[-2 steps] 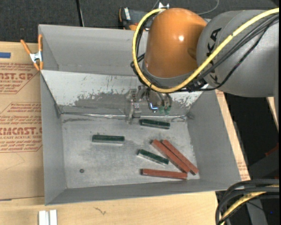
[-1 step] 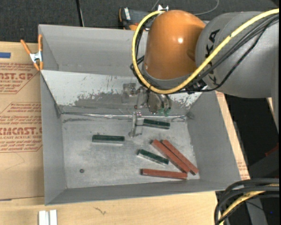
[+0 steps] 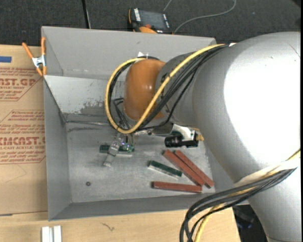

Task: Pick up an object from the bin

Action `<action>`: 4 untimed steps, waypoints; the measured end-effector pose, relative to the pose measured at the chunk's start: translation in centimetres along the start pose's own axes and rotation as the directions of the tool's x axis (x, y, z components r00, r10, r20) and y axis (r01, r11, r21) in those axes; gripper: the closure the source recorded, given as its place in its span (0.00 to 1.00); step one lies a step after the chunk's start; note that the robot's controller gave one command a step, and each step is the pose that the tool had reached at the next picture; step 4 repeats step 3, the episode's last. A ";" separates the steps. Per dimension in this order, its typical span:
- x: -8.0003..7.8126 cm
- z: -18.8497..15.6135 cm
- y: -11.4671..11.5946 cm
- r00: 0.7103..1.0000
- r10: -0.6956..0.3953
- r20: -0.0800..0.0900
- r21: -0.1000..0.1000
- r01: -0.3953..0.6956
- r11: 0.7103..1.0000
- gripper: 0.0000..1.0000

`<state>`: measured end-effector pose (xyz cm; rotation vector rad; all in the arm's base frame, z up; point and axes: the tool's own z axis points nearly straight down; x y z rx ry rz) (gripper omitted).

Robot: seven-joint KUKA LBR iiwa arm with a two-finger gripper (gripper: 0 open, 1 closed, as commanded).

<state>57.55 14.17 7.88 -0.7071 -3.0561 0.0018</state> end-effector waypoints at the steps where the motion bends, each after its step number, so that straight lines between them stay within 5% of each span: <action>1: -0.1 -0.3 0.1 1.000 0.000 0.004 -0.003 0.000 1.000 1.00; 2: 1.5 -7.3 -2.0 1.000 -0.028 0.009 -0.006 0.028 1.000 1.00; 3: -0.3 -15.5 -0.6 1.000 -0.020 0.013 -0.009 0.020 1.000 1.00; 4: -0.3 -15.5 -0.6 1.000 -0.020 0.013 -0.009 0.020 1.000 1.00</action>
Offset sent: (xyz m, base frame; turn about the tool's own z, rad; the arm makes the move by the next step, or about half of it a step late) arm 0.0000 0.0000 0.0000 0.0000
